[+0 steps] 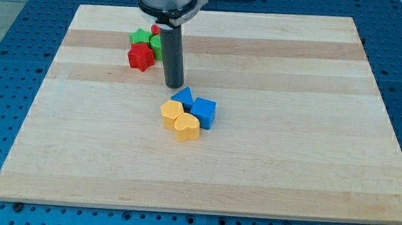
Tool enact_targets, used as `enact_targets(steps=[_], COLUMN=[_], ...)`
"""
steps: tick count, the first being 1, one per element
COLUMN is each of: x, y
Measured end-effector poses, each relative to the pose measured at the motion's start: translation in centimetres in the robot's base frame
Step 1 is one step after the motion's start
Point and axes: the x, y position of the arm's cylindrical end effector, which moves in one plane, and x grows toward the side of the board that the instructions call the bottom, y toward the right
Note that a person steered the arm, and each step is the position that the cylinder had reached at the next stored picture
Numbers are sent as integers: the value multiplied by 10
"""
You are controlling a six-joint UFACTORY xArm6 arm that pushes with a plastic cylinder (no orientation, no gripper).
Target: Move red circle to the left and up
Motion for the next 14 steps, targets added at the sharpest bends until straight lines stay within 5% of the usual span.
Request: enact_targets(steps=[3, 7, 14], x=[-56, -76, -138], y=[20, 21, -51])
